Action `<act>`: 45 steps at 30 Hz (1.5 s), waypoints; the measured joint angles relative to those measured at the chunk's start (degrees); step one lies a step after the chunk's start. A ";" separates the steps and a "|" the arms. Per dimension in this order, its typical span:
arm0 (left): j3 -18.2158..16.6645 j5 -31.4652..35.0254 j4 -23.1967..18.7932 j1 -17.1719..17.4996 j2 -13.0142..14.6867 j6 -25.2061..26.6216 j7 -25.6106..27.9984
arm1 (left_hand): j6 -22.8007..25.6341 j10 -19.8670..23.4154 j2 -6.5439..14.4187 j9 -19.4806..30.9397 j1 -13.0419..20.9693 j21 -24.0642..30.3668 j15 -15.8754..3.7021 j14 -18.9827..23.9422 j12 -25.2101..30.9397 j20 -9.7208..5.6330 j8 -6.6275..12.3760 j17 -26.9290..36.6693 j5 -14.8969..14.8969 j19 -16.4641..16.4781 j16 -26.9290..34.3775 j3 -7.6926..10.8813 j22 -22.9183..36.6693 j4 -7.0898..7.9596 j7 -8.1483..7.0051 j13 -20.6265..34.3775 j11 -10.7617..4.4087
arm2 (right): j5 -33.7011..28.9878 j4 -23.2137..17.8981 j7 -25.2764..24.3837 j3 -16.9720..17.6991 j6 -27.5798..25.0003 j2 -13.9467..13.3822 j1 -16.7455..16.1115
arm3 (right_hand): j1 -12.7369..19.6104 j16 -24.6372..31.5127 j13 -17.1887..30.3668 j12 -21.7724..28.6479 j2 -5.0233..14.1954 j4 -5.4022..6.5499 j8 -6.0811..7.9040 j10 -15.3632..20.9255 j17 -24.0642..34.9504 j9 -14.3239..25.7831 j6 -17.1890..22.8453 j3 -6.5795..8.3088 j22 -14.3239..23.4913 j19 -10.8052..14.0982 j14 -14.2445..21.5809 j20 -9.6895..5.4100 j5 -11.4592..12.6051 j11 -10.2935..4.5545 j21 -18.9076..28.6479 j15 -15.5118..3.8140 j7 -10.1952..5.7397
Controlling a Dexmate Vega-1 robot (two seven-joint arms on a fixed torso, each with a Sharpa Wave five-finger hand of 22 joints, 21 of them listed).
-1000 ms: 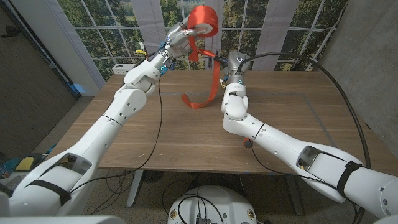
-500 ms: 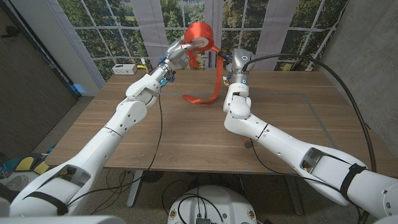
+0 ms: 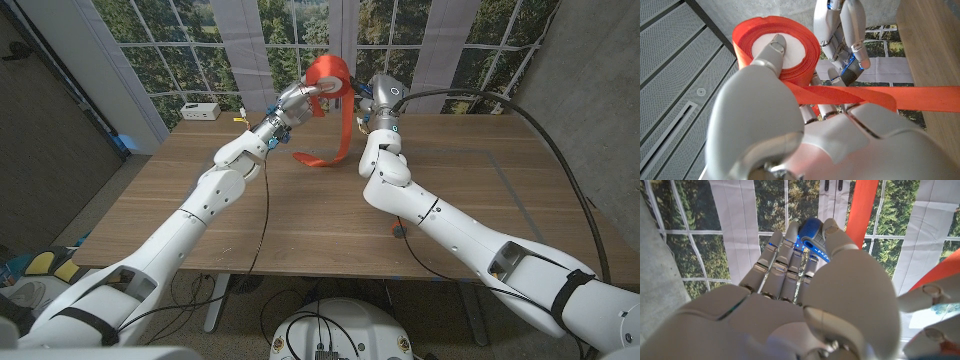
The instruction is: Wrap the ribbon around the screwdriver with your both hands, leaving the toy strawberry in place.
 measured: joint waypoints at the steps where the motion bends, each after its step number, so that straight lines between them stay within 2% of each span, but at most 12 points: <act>1: 0.03 -0.01 0.10 -0.01 -0.05 0.03 -0.03 | 0.00 0.01 0.00 0.00 0.00 0.00 0.00 0.00 0.00 0.00 0.00 0.03 0.00 0.00 0.00 0.00 0.00 0.00 0.00 0.00 -0.01 | 0.32 -0.18 0.08 0.26 0.17 -0.03 -0.11 | 0.00 0.00 0.00 0.02 0.00 0.00 -0.01 0.00 0.00 0.00 0.16 0.00 0.00 0.00 0.00 0.00 0.00 0.00 0.00 0.00 0.16; 12: 0.43 -1.21 3.15 0.33 -1.61 0.94 -1.30 | 0.00 0.30 0.04 0.00 0.04 0.21 0.00 -0.01 0.00 0.00 0.00 0.15 0.00 0.00 -0.01 0.00 0.00 0.00 0.00 0.00 -0.30 | 12.87 -3.47 2.27 6.53 6.67 -0.87 -2.38 | 0.15 0.20 0.00 0.25 -0.16 -0.24 0.08 0.40 0.28 0.30 0.43 0.25 0.00 0.18 0.10 0.23 -0.03 0.39 0.00 0.10 0.43; 20: -0.46 -2.74 3.96 2.08 -2.04 1.10 -1.89 | -0.01 0.29 0.05 0.00 0.05 0.23 0.01 -0.01 0.00 0.01 0.00 0.00 -0.01 0.00 -0.02 0.00 0.00 0.00 0.01 0.00 -0.30 | 18.47 -4.03 1.32 9.42 9.30 -1.15 -3.41 | 0.16 0.41 0.00 0.25 -0.16 -0.24 0.08 0.40 0.70 0.45 0.50 0.24 0.00 -0.12 0.21 0.53 -0.18 0.40 0.00 0.20 0.50; 26: -1.01 -3.80 3.96 3.17 -1.96 1.10 -1.56 | 0.02 0.29 0.12 0.00 0.12 0.42 0.01 -0.01 0.00 -0.12 0.00 0.14 -0.01 -0.12 -0.07 0.00 0.00 0.00 -0.02 0.00 -0.29 | 20.16 -4.04 0.42 10.54 9.99 -1.41 -3.91 | 0.54 0.41 0.07 0.25 -0.54 -0.23 0.07 0.40 0.84 0.78 0.50 0.24 0.00 -0.12 0.26 0.53 -0.29 0.40 0.00 0.26 0.50; 27: -1.78 -4.11 3.84 4.65 -1.82 1.09 -1.43 | 0.02 0.30 0.12 0.00 0.12 0.42 0.01 -0.01 0.00 -0.21 0.00 0.15 -0.01 -0.22 -0.17 0.00 0.00 0.00 -0.02 0.00 -0.30 | 21.79 -4.04 -0.67 10.67 10.96 -1.51 -3.99 | 0.68 0.41 0.08 0.25 -0.68 -0.23 0.07 0.40 0.83 0.79 0.51 0.24 0.00 -0.12 0.21 0.53 -0.29 0.40 0.00 0.21 0.51; 34: -3.26 -5.83 3.30 6.84 -1.73 -0.06 -0.36 | 0.19 0.29 0.13 0.00 0.13 0.42 0.01 -0.01 0.00 -0.30 0.00 0.15 -0.11 -0.31 -0.24 0.00 0.01 0.00 -0.19 0.00 -0.29 | 23.45 -3.96 -2.09 11.14 12.26 -1.90 -4.28 | 0.69 0.40 0.34 0.21 -0.69 -0.23 0.04 0.40 0.85 1.10 0.51 0.23 0.00 -0.12 0.17 0.52 -0.50 0.40 0.00 0.17 0.51; 35: -4.29 -6.03 2.81 8.14 -1.63 -0.37 -0.14 | 0.19 0.29 0.13 0.00 0.13 0.42 0.01 -0.01 0.00 -0.30 0.00 0.15 -0.11 -0.31 -0.24 0.00 0.01 0.00 -0.19 0.00 -0.30 | 24.11 -3.89 -2.89 11.29 12.87 -1.96 -4.36 | 0.79 0.40 0.36 0.21 -0.79 -0.22 0.03 0.40 0.96 1.12 0.52 0.23 0.00 -0.12 0.17 0.53 -0.51 0.40 0.00 0.17 0.51; 45: -8.28 -7.70 1.11 12.31 -1.86 -3.92 2.77 | 0.18 0.29 0.13 0.00 0.13 0.63 0.02 -0.02 0.00 -0.30 0.00 0.15 -0.12 -0.31 -0.27 -0.14 0.01 0.14 -0.18 0.00 -0.29 | 25.15 -3.01 -5.41 11.39 15.76 -2.81 -4.64 | 0.89 0.80 1.47 0.00 -0.89 -0.22 -0.27 0.41 1.09 1.12 1.42 0.22 0.00 -0.43 0.16 0.83 -0.44 0.39 0.00 0.16 0.40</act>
